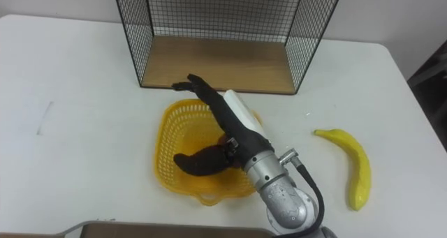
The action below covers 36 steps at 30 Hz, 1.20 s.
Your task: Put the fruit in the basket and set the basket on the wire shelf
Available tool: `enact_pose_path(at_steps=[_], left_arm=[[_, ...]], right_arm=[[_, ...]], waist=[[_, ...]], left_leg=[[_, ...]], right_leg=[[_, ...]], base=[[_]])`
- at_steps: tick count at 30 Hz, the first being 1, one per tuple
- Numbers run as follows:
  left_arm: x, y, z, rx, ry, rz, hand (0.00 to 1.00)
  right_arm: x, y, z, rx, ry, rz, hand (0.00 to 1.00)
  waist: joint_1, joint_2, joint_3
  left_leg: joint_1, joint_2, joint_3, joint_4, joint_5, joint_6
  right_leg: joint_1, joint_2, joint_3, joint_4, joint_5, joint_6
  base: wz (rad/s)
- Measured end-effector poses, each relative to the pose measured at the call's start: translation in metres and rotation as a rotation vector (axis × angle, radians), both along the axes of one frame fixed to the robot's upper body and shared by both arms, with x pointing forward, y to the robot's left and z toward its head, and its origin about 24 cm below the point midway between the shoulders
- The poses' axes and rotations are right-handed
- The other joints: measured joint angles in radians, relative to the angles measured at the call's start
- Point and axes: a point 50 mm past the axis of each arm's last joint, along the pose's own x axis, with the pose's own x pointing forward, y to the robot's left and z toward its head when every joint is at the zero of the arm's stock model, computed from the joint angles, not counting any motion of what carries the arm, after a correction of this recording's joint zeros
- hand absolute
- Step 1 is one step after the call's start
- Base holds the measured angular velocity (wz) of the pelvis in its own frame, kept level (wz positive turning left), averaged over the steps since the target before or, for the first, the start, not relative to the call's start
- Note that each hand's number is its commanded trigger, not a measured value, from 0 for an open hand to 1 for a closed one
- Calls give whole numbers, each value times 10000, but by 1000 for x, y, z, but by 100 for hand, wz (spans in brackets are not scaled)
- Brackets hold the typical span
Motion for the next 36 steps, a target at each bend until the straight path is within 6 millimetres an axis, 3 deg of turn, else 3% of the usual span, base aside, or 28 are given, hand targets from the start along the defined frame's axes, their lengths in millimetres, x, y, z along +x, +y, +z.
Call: enact_pose_path(at_steps=[9,14,21,30,36], left_arm=[[0,0,1,5,-96,9,0],[-2,0,0,-29,-9,22,0],[-11,1,-1,-103,160,110,0],[-30,10,0,66,318,1063,0],[-34,11,0,87,329,1297,0]], right_arm=[[0,0,0,146,60,-3,0],[2,-4,2,1326,414,-233,0],[9,-24,12,3224,451,-1259,0],[16,-72,48,3521,-1873,-3718,0],[15,-94,55,3436,-2704,-5380,0]], waist=[[6,-38,-26],[-31,-48,-32],[-50,72,22],[-323,8,-69],[-544,34,-55]], left_leg=[[-1,-3,-107,81,1,-1],[2,-9,-86,128,1,-1],[2,-9,-77,173,0,-2],[-15,-16,-82,210,1,-3],[167,-6,63,119,-1,-3]], right_leg=[[32,-10,22,-8,0,0],[35,-3,241,-11,0,0],[73,35,284,19,1,-2],[73,62,260,39,8,-11],[161,77,315,27,7,-9]], base=[[3],[-1],[0],[0],[-6]])
